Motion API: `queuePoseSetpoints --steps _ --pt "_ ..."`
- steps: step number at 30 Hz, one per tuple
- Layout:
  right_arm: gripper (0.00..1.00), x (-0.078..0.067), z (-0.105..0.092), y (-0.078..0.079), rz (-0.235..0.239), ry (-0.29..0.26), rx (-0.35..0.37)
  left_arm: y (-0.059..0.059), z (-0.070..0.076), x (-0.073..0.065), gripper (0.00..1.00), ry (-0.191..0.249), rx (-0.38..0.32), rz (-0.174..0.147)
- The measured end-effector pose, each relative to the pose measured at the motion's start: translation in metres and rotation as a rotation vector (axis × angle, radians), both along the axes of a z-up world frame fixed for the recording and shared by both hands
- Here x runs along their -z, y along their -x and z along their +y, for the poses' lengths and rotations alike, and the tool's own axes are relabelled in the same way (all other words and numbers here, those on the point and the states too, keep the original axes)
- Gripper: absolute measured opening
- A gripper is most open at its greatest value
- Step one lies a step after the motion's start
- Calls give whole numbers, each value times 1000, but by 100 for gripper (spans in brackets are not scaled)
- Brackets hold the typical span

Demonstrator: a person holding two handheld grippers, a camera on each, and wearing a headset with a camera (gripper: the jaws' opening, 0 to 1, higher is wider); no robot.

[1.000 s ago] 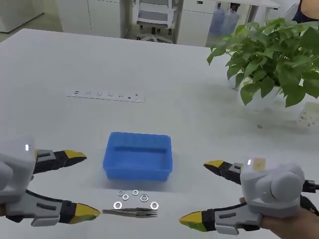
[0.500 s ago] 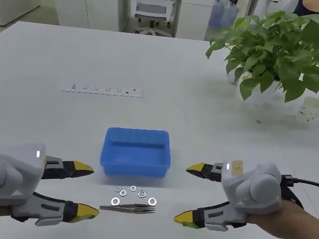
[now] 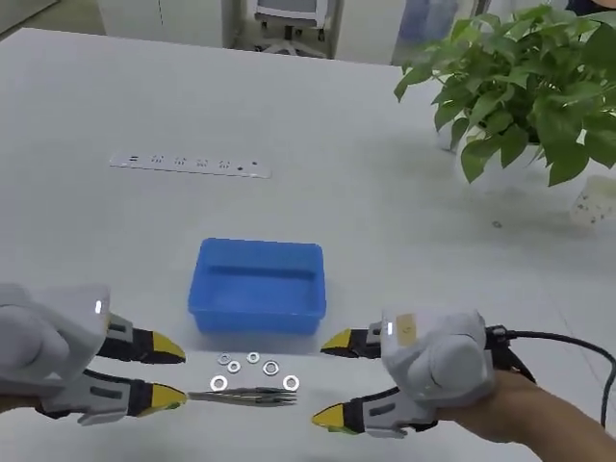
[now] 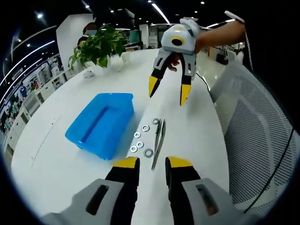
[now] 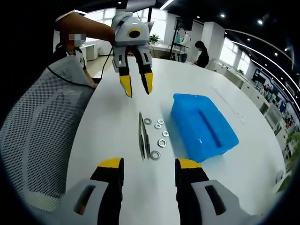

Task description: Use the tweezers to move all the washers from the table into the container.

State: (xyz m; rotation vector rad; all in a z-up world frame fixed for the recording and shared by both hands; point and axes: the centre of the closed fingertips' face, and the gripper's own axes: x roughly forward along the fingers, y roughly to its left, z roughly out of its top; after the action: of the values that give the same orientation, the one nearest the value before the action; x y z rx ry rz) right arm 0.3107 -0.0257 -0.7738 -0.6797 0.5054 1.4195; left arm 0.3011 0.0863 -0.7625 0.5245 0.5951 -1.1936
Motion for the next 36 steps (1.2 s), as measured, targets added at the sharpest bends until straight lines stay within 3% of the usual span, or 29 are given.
queuePoseSetpoints --steps 18,26,32,36 --pt "25 27 27 2 15 82 -97 -1 -5 36 15 -159 144 30" --pt "19 34 38 4 38 103 -117 -5 -1 46 10 -200 169 38" --pt "16 38 42 4 45 114 -124 -1 -1 53 9 -234 211 47" --pt "15 43 41 3 36 152 -127 -4 -2 52 6 -228 213 57"
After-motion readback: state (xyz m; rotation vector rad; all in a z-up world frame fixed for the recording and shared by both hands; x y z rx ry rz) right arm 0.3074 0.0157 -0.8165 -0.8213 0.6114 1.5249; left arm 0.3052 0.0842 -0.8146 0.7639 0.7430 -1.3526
